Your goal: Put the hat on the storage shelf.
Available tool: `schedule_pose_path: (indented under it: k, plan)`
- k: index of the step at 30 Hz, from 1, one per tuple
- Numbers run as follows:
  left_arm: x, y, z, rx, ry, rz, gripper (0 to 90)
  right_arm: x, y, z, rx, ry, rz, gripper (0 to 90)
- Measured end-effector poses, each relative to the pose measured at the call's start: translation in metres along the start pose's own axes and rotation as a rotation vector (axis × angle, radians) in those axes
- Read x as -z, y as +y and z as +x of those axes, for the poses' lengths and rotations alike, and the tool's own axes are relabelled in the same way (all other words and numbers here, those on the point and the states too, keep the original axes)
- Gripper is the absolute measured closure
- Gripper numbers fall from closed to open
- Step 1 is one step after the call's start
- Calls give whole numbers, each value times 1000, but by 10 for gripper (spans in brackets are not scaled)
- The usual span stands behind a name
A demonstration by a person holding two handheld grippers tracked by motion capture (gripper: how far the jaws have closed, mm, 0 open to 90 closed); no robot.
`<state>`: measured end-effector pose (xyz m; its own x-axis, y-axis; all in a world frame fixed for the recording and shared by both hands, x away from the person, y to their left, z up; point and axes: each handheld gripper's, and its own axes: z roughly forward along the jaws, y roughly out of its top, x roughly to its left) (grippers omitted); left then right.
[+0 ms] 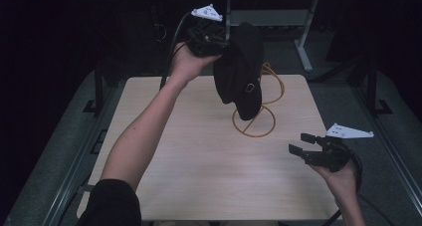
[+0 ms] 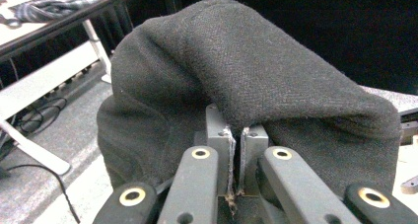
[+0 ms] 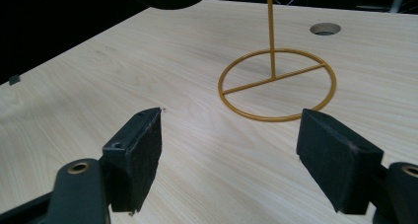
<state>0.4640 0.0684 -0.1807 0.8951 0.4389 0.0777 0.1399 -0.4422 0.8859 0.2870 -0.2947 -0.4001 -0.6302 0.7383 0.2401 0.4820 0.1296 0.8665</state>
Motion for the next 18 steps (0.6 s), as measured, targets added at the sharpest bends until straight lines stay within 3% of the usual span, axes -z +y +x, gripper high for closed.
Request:
schedule_pose_path:
  k: [13, 18]
  plan:
    - [-50, 5, -1, 15, -22, 80, 870, 5, -6, -9, -37, -2, -4, 251]
    - [-66, 11, -8, -7, -47, 109, 869, 6, -8, -11, -44, -5, -3, 251]
